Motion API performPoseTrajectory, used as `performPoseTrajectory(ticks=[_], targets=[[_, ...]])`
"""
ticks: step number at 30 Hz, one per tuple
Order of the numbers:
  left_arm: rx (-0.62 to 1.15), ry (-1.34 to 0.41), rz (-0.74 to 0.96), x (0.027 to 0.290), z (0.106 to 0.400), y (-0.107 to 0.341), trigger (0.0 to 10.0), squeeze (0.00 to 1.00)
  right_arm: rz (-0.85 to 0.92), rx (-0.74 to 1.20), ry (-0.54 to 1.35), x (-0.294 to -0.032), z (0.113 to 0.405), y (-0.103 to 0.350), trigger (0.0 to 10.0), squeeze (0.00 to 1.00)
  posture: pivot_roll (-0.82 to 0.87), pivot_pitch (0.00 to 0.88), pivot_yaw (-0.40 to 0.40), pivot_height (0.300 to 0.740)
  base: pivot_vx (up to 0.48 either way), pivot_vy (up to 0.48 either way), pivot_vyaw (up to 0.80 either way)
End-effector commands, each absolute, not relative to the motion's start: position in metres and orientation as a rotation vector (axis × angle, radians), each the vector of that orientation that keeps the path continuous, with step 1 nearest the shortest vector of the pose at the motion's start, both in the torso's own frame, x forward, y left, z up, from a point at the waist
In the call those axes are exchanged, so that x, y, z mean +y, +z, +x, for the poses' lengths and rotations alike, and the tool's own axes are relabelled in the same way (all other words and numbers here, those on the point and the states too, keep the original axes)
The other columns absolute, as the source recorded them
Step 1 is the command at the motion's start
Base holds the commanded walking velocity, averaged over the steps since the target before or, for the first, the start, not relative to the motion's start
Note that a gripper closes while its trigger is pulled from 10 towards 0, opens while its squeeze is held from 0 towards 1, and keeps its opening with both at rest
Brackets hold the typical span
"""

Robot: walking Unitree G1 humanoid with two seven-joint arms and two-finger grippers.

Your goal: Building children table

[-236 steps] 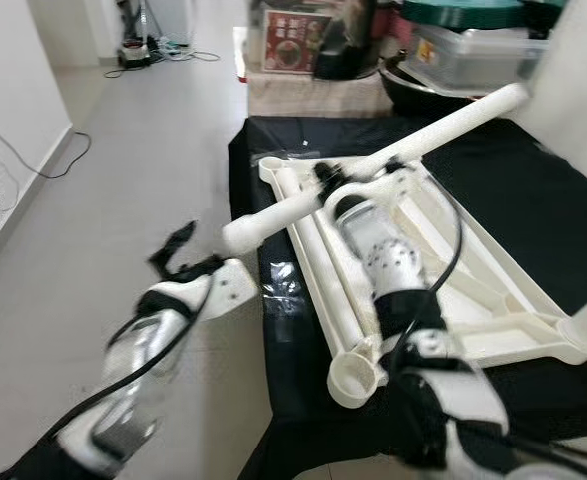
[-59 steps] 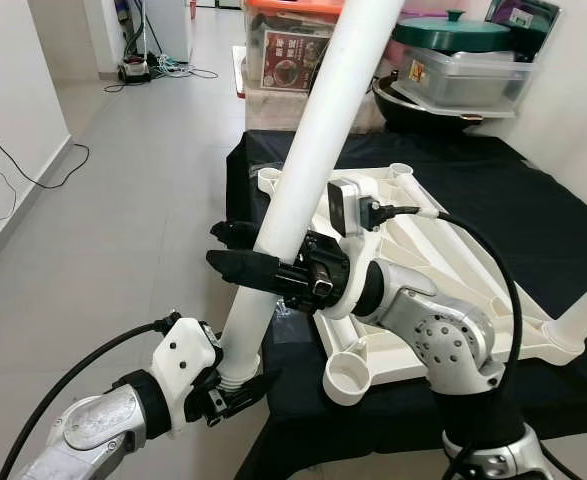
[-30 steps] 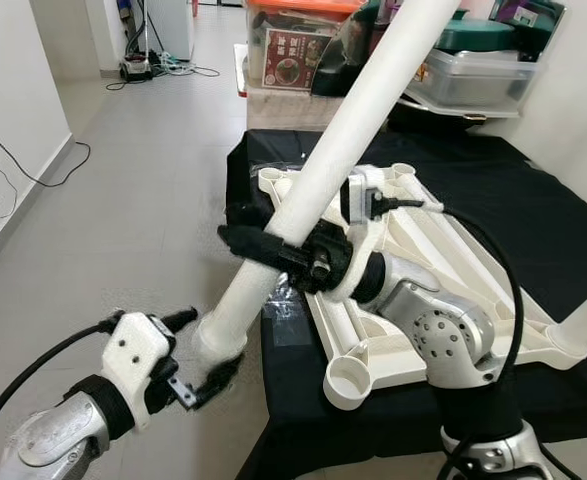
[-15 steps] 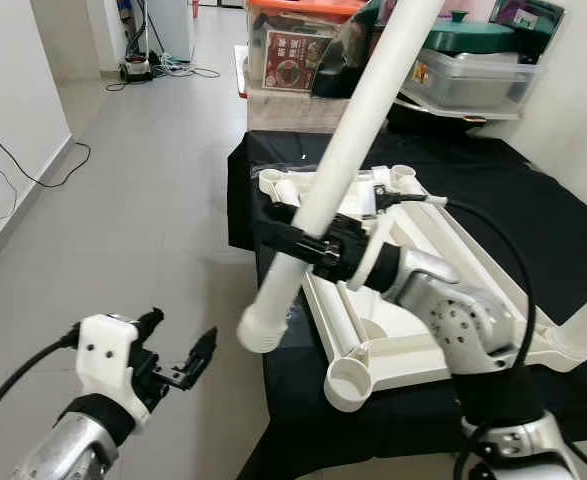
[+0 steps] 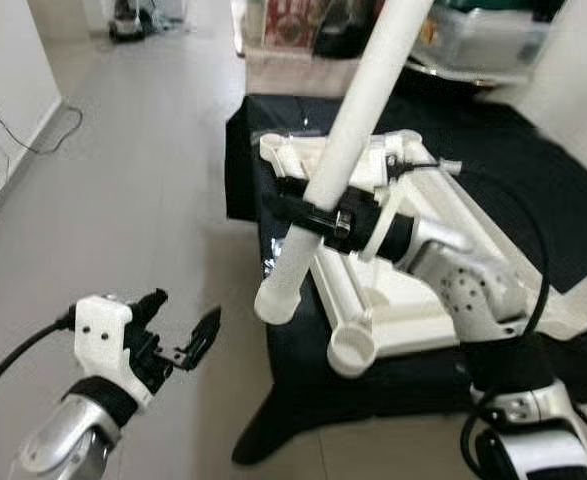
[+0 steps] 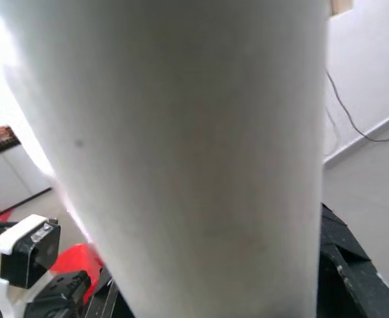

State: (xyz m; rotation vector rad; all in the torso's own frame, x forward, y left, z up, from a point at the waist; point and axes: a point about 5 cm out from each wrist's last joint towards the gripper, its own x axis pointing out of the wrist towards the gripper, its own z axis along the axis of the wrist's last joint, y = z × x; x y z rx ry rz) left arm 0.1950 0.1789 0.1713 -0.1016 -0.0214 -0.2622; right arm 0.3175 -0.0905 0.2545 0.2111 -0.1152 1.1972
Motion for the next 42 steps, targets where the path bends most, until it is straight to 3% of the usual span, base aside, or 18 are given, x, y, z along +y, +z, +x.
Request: performPoseTrajectory(ticks=[1,6,12,27,37,42], targets=[[-0.006,-0.200,-0.086,0.185,0.198,0.166,10.0,0.00,0.221,-0.131,1.160,-0.093,0.317,0.253,10.0,0.00,0.09,0.000,-0.096,0.740,0.000,0.000,0.00],[-0.006,-0.151,-0.073,0.187,0.203,0.165,10.0,0.00,0.255,-0.124,1.094,-0.092,0.320,0.247,10.0,0.00,0.09,0.000,-0.095,0.740,0.000,0.000,0.00],[0.005,-0.123,-0.090,0.184,0.207,0.162,10.0,0.00,0.275,-0.118,1.019,-0.091,0.322,0.241,10.0,0.00,0.08,0.000,-0.092,0.740,0.000,-0.480,0.00],[-0.003,-0.004,-0.128,0.196,0.213,0.159,10.0,0.00,0.251,-0.127,0.873,-0.088,0.331,0.237,10.0,0.00,0.08,0.000,-0.095,0.740,0.000,0.000,-0.24],[0.017,-0.009,-0.138,0.196,0.215,0.157,10.0,0.00,0.265,-0.124,0.837,-0.085,0.331,0.234,10.0,0.00,0.08,0.000,-0.087,0.740,0.000,0.480,0.00],[-0.001,0.012,-0.126,0.200,0.215,0.159,10.0,0.00,0.266,-0.121,0.824,-0.085,0.332,0.235,10.0,0.00,0.08,0.000,-0.085,0.740,0.000,0.000,-0.80]])
